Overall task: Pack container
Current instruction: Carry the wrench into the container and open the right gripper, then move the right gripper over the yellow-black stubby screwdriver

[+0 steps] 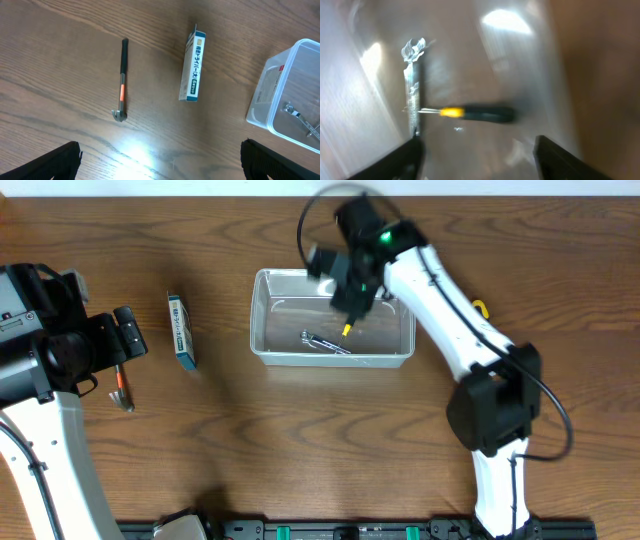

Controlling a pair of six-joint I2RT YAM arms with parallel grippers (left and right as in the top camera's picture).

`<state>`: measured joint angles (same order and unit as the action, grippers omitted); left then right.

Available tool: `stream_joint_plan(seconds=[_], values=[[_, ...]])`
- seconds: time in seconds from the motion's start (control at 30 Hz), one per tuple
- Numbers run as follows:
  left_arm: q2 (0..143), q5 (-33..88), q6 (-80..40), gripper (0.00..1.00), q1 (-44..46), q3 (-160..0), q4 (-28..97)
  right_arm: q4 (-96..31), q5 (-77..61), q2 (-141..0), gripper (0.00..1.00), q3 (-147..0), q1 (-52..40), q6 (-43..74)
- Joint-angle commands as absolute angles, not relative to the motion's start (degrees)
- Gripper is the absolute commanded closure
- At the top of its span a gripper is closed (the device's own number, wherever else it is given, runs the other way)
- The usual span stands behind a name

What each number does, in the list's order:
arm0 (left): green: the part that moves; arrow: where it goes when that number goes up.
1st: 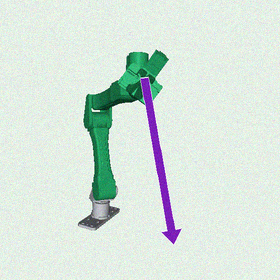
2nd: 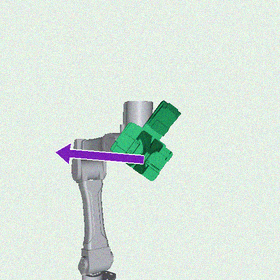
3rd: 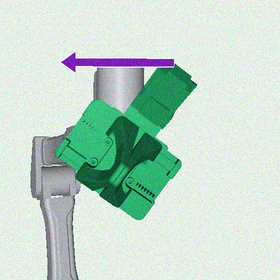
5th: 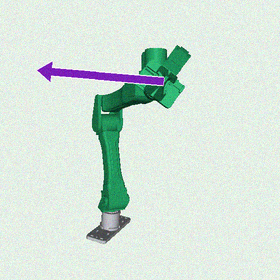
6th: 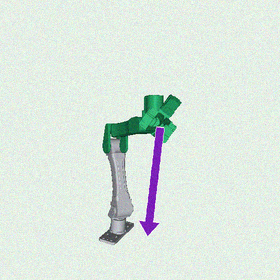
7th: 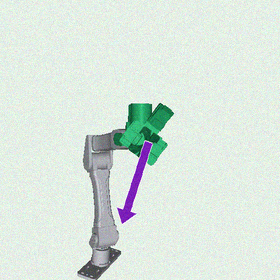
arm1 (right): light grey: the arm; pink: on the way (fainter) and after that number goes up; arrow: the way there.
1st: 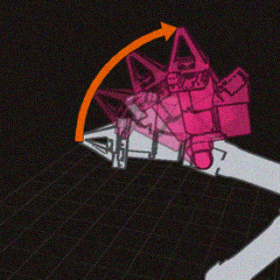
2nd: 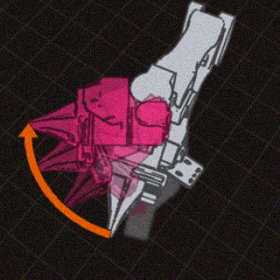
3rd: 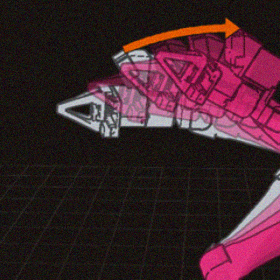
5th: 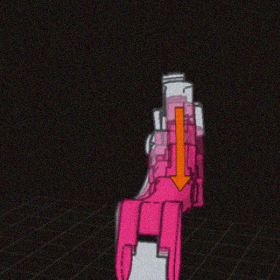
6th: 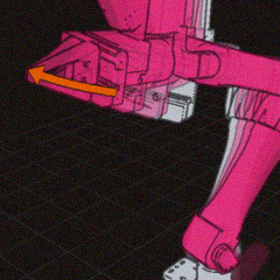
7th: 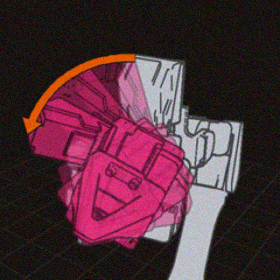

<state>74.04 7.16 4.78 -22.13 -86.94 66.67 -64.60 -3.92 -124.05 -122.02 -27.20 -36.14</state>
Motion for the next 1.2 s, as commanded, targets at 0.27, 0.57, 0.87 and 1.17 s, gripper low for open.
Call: stream_joint_plan(seconds=[0.27, 0.57, 0.87, 1.17], values=[[73.73, 7.35, 5.30, 0.02, -22.44, -88.16, 66.81, -84.51, 8.45, -113.12, 0.01, -132.55, -4.99, -4.69], [73.73, 7.35, 5.30, 0.02, -22.44, -88.14, 66.81, -78.15, 5.54, -113.32, 0.01, -113.99, 6.72, -13.50], [73.73, 7.35, 5.30, 0.02, -22.44, -88.14, 66.85, -58.00, 2.96, -113.54, 0.01, -92.99, 6.11, -23.24], [73.73, 7.35, 5.30, 0.02, -22.44, -88.14, 67.09, -46.17, -0.54, -113.60, 0.01, -84.29, 5.54, -26.94]])
